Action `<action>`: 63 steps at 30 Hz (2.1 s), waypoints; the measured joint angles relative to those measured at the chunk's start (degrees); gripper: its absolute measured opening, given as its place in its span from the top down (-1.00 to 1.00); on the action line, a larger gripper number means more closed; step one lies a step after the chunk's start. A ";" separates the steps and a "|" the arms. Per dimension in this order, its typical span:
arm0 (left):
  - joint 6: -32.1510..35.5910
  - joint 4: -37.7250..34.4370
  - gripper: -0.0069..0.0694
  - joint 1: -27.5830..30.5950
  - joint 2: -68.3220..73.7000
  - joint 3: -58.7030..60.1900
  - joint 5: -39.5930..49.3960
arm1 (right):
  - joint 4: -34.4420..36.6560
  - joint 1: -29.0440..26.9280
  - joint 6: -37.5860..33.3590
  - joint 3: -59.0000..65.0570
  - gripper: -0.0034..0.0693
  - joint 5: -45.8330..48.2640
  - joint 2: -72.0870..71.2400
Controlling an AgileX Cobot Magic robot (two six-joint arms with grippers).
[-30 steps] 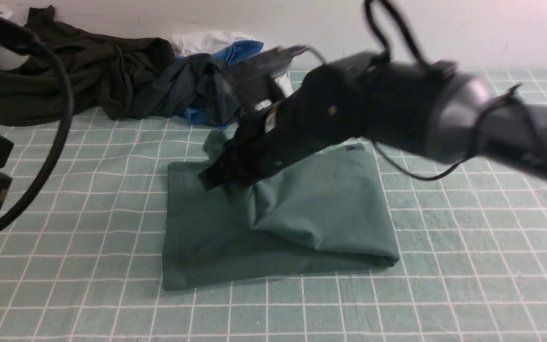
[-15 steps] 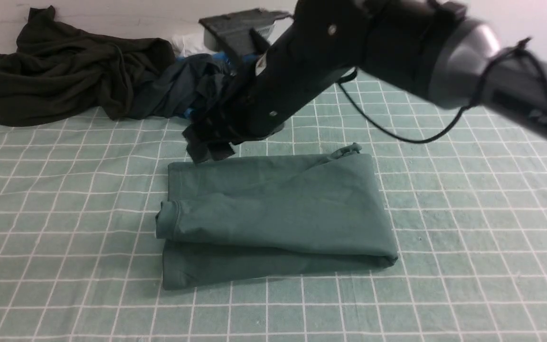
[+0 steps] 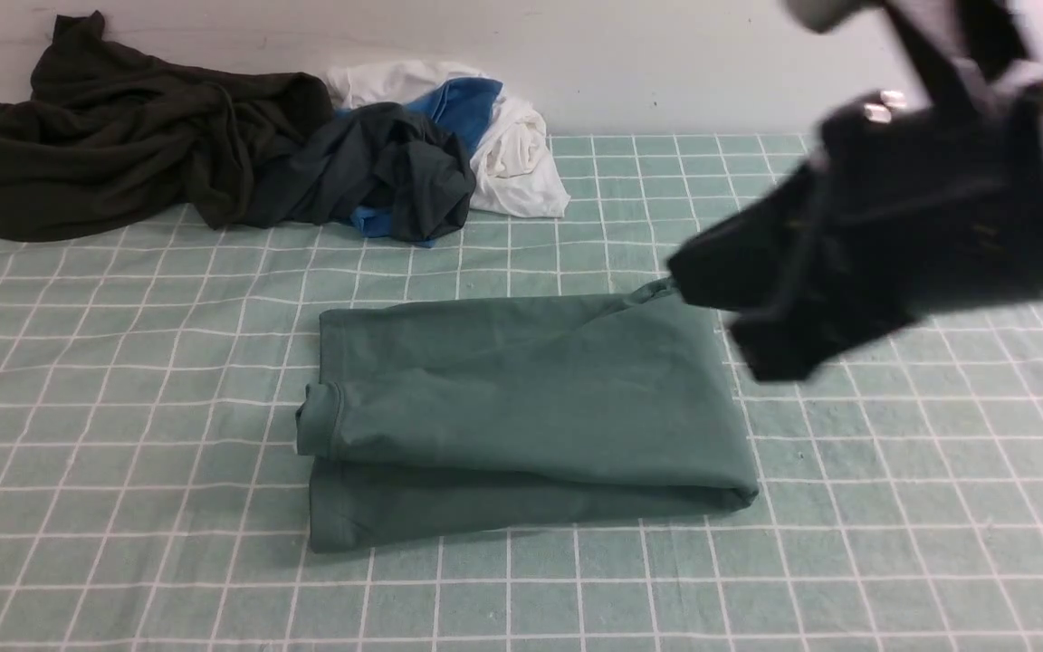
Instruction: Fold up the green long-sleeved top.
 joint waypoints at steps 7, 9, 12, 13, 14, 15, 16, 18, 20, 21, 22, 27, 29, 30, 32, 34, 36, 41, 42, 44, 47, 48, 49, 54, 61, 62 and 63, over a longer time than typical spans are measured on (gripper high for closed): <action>-0.06 0.00 0.83 0.00 0.00 0.00 0.00 | -0.81 0.00 3.44 14.77 0.94 -5.16 -18.64; -0.06 0.00 0.83 0.00 0.00 0.00 0.00 | -1.44 0.00 4.04 18.83 0.94 -6.70 -23.69; -0.06 0.00 0.83 0.00 0.00 0.00 0.00 | -1.00 0.00 4.21 22.27 0.94 -7.65 -28.21; -0.06 0.00 0.83 0.00 0.00 0.00 0.00 | -0.57 0.00 4.28 23.43 0.94 -7.59 -30.02; -0.06 0.00 0.83 0.00 0.00 0.00 0.00 | -0.43 0.00 4.28 24.05 0.94 -7.38 -31.19; -0.06 0.00 0.83 0.00 0.00 0.00 0.00 | -0.38 0.00 4.28 24.20 0.94 -7.30 -31.47; -0.06 0.00 0.83 0.00 0.00 0.00 0.00 | -0.38 0.00 4.28 24.97 0.94 -6.96 -33.36; -0.06 0.00 0.83 0.00 0.00 0.00 0.00 | -0.31 0.00 4.30 25.51 0.94 -6.89 -35.18; -0.06 0.00 0.83 0.00 0.00 0.00 0.00 | -0.13 0.00 4.30 26.14 0.94 -7.40 -36.76; -0.07 0.00 0.83 0.00 0.00 0.00 0.00 | -0.30 0.00 4.30 26.66 0.94 -8.01 -37.10; -0.07 0.00 0.83 0.00 0.00 0.00 0.00 | -0.78 0.00 4.35 27.40 0.94 -9.39 -37.15; -0.12 0.05 0.83 0.00 0.00 0.00 0.00 | -2.54 0.00 4.35 33.02 0.94 -20.06 -37.21; -0.12 -0.01 0.83 0.00 0.00 0.00 0.00 | -3.15 -0.43 4.35 37.93 0.94 -26.89 -37.96; -0.12 0.05 0.83 0.00 0.00 0.00 0.00 | -3.22 -1.27 4.35 40.80 0.94 -29.96 -38.76; -0.22 0.05 0.83 0.00 0.00 0.00 0.00 | -3.33 -4.09 4.35 46.12 0.94 -34.22 -40.62; -0.26 0.05 0.83 0.00 0.00 0.00 0.00 | -3.33 -9.62 4.48 52.10 0.94 -37.96 -44.26; -0.26 0.05 0.83 0.00 0.00 0.00 0.00 | -3.33 -12.77 4.90 54.49 0.94 -38.94 -46.20; -0.40 0.05 0.83 0.00 0.00 0.00 0.00 | -6.26 -32.51 9.87 65.26 0.94 -40.19 -58.01; -0.40 0.05 0.83 0.00 0.00 0.00 0.00 | -7.02 -34.85 10.80 66.51 0.94 -40.02 -59.54; -0.40 0.05 0.83 0.00 0.00 0.00 0.00 | -8.35 -37.87 12.58 67.80 0.94 -38.83 -61.98; -0.40 0.05 0.83 0.00 0.00 0.00 0.00 | -10.69 -42.49 15.84 68.50 0.94 -33.89 -63.96; -0.40 0.05 0.83 0.00 0.00 0.00 0.00 | -10.90 -42.75 16.05 68.50 0.94 -32.73 -64.03; -0.40 0.05 0.83 0.00 0.00 0.00 0.00 | -11.45 -42.83 16.36 68.50 0.94 -30.12 -64.09; -0.40 0.05 0.83 0.00 0.00 0.00 0.04 | -11.83 -42.83 16.47 68.44 0.94 -27.57 -64.09; -0.40 0.05 0.83 0.00 0.00 0.00 0.04 | -11.83 -42.83 16.47 68.39 0.94 -27.33 -64.09; -0.40 0.05 0.83 0.00 0.00 0.00 0.04 | -11.87 -42.83 16.47 68.39 0.94 -27.27 -64.09; -0.40 0.05 0.83 0.00 0.00 0.00 0.04 | -11.87 -42.83 16.47 68.39 0.94 -27.21 -64.09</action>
